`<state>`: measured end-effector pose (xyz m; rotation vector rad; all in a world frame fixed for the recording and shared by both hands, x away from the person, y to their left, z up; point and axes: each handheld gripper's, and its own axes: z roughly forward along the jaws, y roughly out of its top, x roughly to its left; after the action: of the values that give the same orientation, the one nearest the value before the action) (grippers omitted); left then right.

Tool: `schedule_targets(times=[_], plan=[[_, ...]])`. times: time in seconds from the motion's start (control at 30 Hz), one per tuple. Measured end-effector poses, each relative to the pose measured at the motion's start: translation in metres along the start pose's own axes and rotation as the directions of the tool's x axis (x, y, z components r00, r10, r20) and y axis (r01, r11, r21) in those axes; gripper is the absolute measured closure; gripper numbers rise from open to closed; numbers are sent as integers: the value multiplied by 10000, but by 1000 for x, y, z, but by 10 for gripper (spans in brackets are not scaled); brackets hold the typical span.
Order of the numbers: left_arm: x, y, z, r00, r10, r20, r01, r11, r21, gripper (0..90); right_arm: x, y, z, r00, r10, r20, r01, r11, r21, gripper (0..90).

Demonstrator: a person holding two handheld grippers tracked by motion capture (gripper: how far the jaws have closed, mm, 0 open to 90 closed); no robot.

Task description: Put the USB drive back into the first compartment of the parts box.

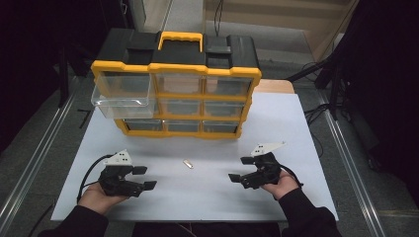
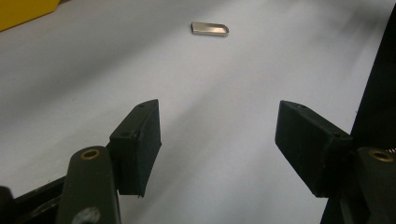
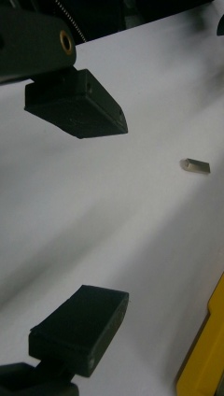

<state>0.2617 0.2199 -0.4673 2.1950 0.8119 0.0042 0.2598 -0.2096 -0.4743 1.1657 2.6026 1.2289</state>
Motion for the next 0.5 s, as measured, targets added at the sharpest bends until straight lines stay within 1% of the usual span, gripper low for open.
schedule_targets(times=[0.07, 0.1, 0.2, 0.33, 0.5], plan=[[0, 0, 0, 10000, 22, 10, -22, 10000, 5, 323, 1, 1, 1, 10000, 35, 3, -35, 10000, 15, 154], [0, 0, 0, 10000, 24, 9, -24, 10000, 11, 323, 1, 4, 3, 10000, -47, -59, 47, 10000, 16, 154], [0, 0, 0, 10000, 34, 16, -34, 10000, 13, 323, 1, 7, 5, 9999, -114, -9, 114, 9999, 56, 154], [0, 0, 0, 10000, 48, 27, -48, 10000, -27, 323, 1, 10, 7, 9999, -126, -37, 127, 9999, 81, 154], [0, 0, 0, 10000, 39, 17, -39, 10000, -16, 323, 4, 16, 13, 9994, -278, -188, 280, 9995, 132, 154]])
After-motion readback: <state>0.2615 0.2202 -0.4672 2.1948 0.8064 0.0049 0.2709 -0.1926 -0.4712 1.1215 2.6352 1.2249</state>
